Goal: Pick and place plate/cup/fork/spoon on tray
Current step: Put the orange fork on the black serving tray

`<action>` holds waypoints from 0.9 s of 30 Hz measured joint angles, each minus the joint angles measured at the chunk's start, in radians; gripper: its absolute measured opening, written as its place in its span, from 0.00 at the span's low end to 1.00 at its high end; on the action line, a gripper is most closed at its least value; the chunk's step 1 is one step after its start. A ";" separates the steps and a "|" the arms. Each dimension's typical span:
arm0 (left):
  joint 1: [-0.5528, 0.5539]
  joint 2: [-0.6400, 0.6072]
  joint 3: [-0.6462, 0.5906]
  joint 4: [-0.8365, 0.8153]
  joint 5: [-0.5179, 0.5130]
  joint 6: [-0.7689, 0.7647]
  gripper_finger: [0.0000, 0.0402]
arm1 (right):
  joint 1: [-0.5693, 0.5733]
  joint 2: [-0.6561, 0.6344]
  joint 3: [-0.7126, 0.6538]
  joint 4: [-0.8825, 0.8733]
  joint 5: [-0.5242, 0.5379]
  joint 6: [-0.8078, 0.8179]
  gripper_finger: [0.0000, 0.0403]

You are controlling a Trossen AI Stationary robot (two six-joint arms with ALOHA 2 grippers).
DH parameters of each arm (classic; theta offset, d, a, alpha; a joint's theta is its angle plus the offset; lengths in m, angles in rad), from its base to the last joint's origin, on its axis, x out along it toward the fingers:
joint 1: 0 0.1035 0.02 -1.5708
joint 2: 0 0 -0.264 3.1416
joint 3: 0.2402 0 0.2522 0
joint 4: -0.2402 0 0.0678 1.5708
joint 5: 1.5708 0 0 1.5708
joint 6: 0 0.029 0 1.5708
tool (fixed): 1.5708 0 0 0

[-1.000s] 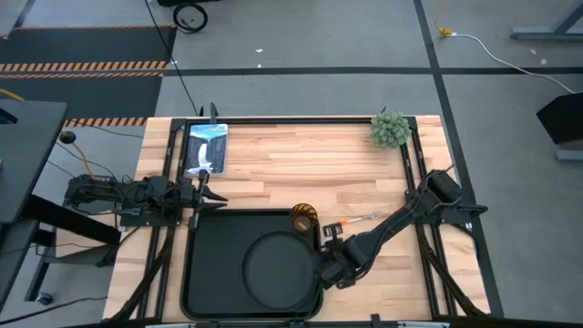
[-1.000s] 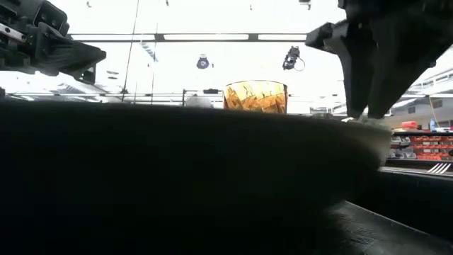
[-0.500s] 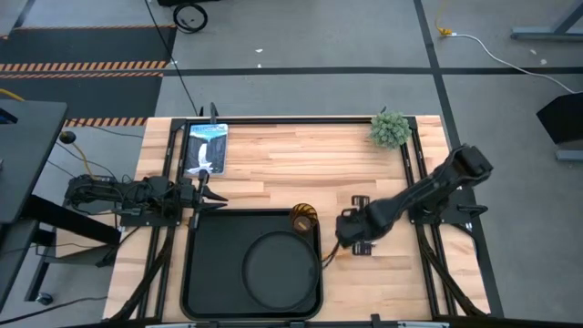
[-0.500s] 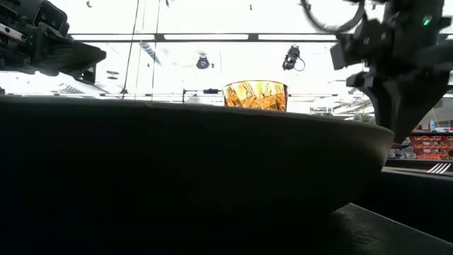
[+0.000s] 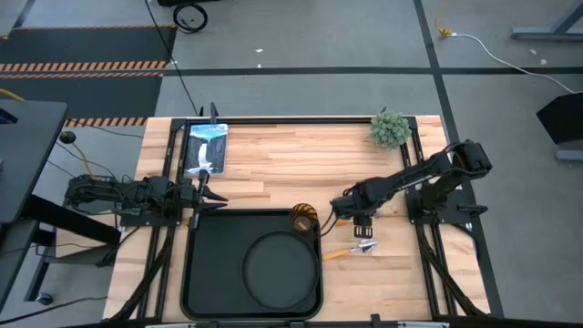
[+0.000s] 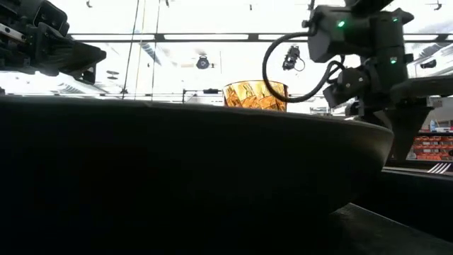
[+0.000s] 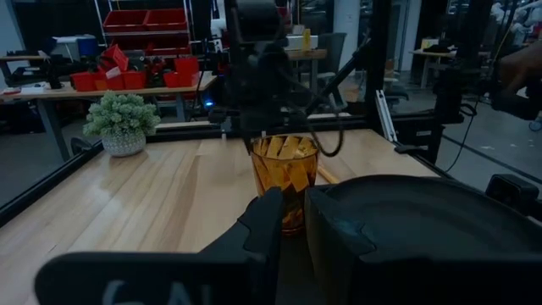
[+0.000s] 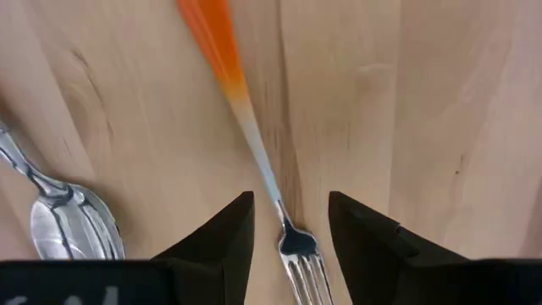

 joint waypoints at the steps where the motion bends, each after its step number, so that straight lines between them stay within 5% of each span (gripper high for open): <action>1: 0.000 0.000 0.000 0.000 0.000 0.000 0.16 | -0.013 0.000 0.000 -0.001 -0.004 -0.010 0.40; 18: 0.000 0.000 0.000 0.024 0.000 -0.010 0.16 | -0.020 0.000 0.000 0.000 -0.035 -0.069 0.39; 27: -0.001 0.000 0.000 0.109 0.000 -0.307 0.16 | -0.020 0.000 -0.055 0.022 -0.049 -0.040 0.39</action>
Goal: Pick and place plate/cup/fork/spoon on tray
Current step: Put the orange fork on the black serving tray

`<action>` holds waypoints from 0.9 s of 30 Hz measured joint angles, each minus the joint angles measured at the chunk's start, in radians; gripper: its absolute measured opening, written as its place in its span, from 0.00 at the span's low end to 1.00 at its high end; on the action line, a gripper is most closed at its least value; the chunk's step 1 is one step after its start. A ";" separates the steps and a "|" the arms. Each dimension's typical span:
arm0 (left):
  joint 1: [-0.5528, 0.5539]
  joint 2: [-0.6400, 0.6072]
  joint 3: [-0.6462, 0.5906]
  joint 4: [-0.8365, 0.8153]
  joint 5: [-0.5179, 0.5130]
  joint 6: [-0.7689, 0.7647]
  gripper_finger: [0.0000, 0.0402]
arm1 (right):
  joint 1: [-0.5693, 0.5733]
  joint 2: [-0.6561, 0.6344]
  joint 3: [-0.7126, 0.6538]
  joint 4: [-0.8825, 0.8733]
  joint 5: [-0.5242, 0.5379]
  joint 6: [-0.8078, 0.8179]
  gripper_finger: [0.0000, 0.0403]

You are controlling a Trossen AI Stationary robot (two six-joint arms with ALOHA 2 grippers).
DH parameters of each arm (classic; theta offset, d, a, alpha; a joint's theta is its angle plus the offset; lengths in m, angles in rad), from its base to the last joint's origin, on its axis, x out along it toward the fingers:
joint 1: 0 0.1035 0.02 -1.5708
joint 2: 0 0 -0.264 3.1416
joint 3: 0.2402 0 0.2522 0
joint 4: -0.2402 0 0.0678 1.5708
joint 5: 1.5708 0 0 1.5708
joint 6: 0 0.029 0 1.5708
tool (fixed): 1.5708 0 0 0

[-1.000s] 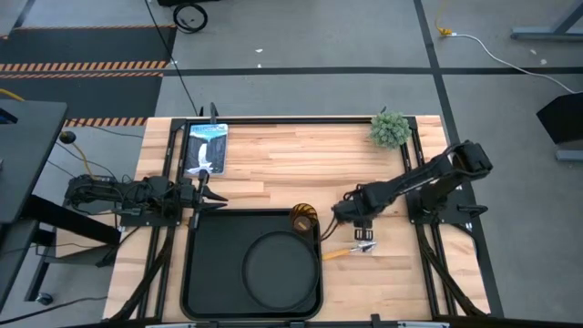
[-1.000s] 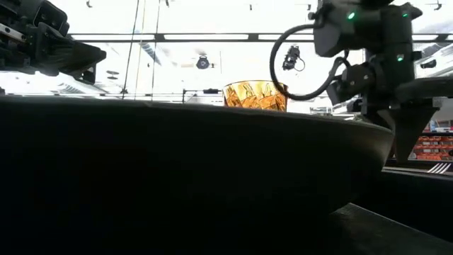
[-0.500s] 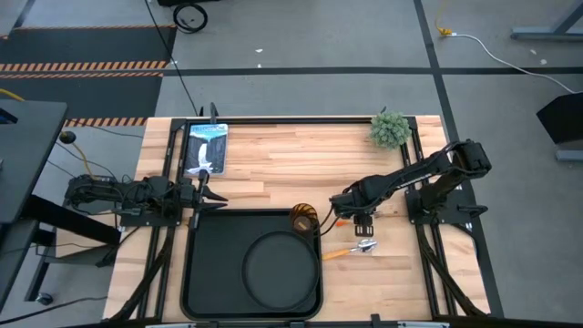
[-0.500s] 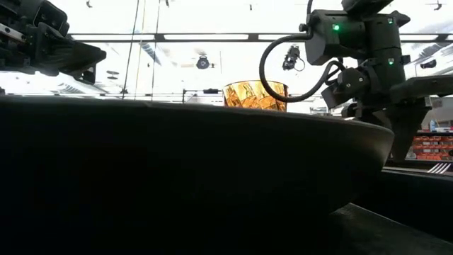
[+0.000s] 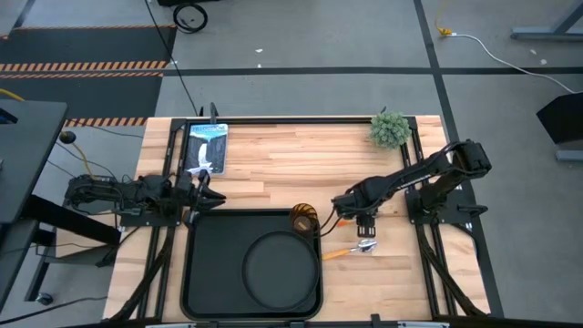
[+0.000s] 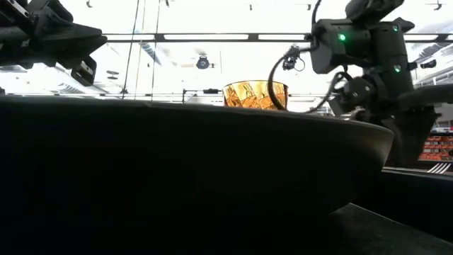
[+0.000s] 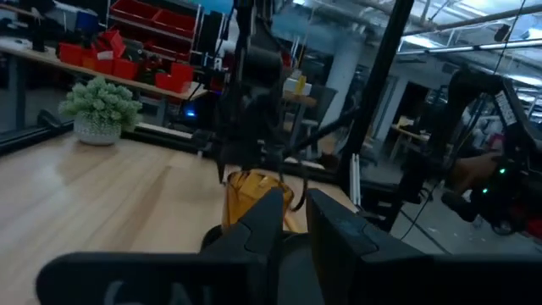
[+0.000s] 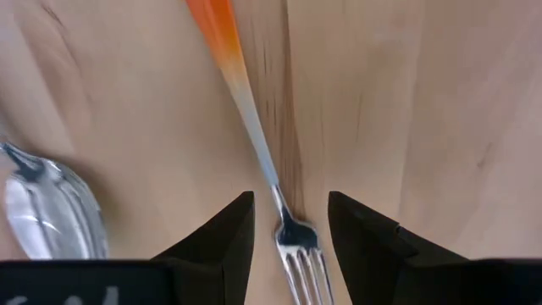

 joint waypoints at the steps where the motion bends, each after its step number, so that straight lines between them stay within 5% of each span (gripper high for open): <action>1: 0.000 0.000 0.000 -0.001 0.000 0.000 0.16 | 0.000 0.000 -0.011 0.003 -0.003 0.006 0.39; 12: 0.000 0.000 0.000 0.002 0.000 0.000 0.16 | 0.021 -0.005 -0.077 0.075 0.002 0.013 0.36; 27: 0.000 0.000 0.000 0.017 -0.025 0.000 0.16 | 0.021 -0.002 -0.074 0.076 0.014 -0.024 0.04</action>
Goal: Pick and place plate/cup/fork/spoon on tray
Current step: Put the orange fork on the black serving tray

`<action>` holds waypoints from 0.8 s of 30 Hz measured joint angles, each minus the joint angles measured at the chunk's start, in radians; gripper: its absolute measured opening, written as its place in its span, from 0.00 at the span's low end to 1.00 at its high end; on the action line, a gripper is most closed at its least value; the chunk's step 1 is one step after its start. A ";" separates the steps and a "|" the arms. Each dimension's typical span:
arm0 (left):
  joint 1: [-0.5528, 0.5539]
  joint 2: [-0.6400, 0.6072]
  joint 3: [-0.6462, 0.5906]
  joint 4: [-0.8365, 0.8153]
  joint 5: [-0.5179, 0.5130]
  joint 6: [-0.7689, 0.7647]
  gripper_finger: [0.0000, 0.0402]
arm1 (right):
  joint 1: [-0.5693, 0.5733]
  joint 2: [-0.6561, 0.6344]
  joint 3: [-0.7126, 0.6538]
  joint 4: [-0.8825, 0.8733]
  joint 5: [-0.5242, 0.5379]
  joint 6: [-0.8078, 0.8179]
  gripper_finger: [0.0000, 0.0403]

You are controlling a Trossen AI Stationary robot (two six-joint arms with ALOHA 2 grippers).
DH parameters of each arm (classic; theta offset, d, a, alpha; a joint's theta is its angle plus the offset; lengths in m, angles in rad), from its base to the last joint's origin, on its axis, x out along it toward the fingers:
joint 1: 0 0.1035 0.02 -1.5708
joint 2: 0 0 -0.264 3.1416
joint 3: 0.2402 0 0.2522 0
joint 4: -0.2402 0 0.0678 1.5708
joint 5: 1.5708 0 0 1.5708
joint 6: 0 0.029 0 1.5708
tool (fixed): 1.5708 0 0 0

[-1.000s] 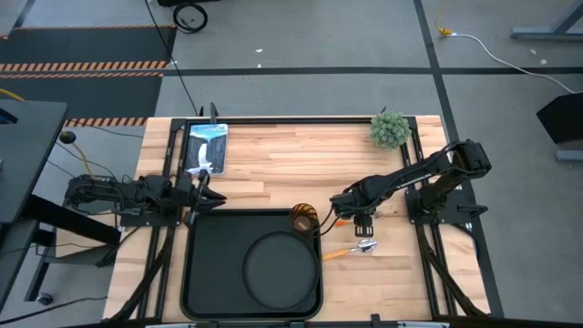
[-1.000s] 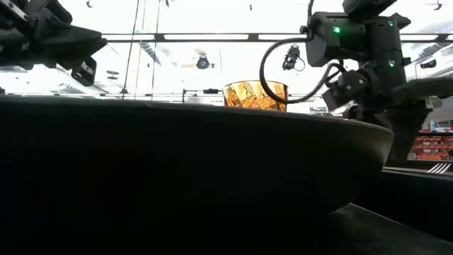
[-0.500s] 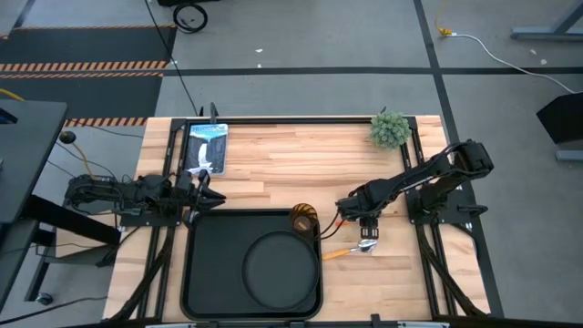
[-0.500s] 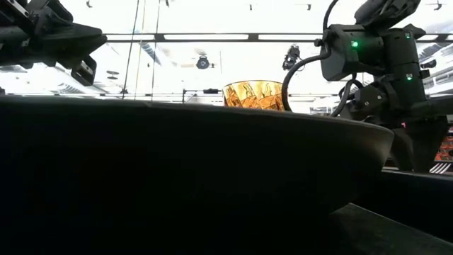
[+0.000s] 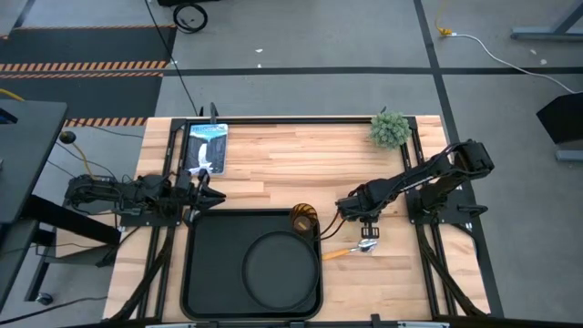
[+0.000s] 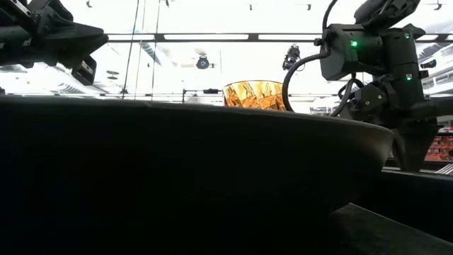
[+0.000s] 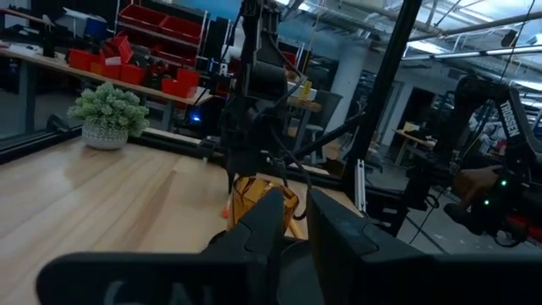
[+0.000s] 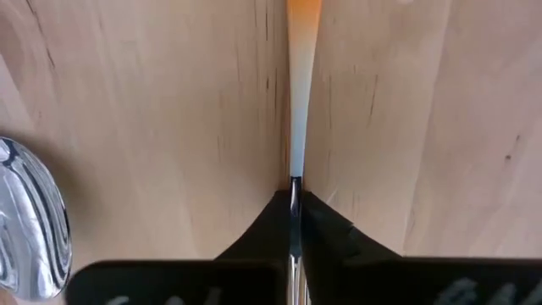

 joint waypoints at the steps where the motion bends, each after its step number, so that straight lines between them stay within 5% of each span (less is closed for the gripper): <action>1: 0.000 0.000 0.000 0.014 -0.012 0.000 0.16 | 0.000 0.000 0.001 -0.003 0.000 0.001 0.03; 12: -0.006 0.069 0.000 0.160 -0.091 -0.004 0.16 | 0.004 0.004 0.181 -0.231 0.044 0.032 0.02; 24: -0.006 0.341 0.024 0.167 -0.137 -0.209 0.31 | 0.087 0.001 0.450 -0.411 0.367 0.046 0.02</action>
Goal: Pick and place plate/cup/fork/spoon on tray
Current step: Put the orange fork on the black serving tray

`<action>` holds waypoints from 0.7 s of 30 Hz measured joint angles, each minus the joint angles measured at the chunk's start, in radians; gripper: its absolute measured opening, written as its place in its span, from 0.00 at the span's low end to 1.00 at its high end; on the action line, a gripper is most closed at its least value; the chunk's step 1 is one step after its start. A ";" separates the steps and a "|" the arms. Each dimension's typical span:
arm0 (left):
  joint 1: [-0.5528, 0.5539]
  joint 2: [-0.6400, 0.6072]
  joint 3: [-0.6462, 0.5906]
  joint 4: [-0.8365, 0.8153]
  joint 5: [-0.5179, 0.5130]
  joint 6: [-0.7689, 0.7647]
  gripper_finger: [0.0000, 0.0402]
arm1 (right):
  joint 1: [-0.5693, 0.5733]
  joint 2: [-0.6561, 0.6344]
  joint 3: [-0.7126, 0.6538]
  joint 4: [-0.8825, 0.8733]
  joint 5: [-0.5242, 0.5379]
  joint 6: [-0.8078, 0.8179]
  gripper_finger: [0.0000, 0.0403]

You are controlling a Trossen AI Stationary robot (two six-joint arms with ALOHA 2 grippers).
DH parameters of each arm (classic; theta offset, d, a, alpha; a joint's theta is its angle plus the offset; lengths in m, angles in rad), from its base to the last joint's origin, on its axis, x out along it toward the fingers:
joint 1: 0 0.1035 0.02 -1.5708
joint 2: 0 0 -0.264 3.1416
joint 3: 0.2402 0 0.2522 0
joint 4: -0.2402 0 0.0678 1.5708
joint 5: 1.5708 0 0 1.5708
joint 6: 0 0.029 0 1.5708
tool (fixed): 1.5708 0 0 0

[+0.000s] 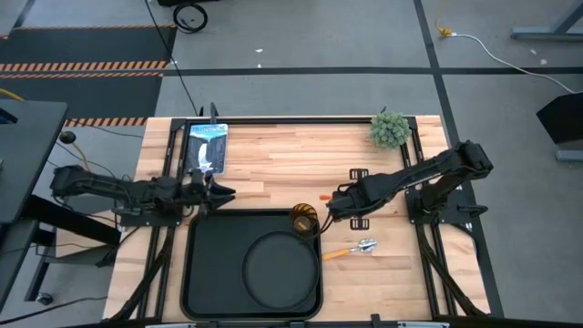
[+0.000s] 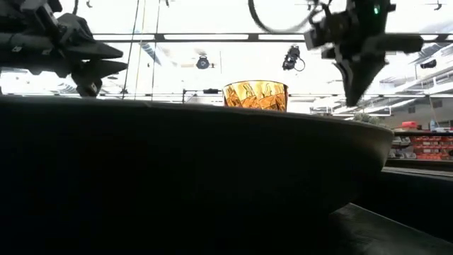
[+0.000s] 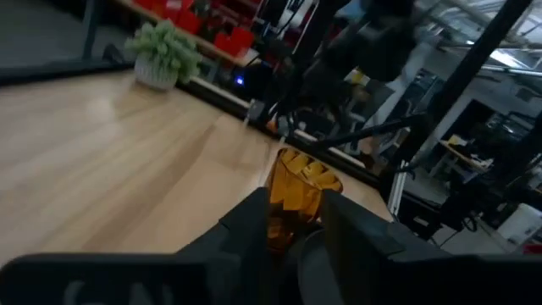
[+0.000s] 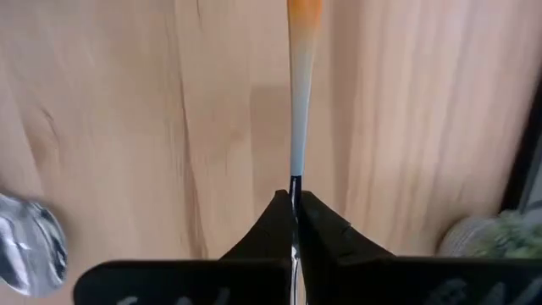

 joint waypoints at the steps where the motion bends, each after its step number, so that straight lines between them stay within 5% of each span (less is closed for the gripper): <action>1: 0.000 0.025 0.011 0.000 0.000 -0.001 0.33 | 0.007 0.000 0.015 -0.002 0.009 0.000 0.02; 8: 0.000 0.197 0.112 0.000 0.000 -0.029 0.44 | 0.040 -0.001 0.080 0.036 0.066 0.023 0.02; 21: -0.003 0.528 0.346 -0.023 0.029 0.078 0.48 | 0.043 0.001 0.096 0.355 -0.140 0.027 0.02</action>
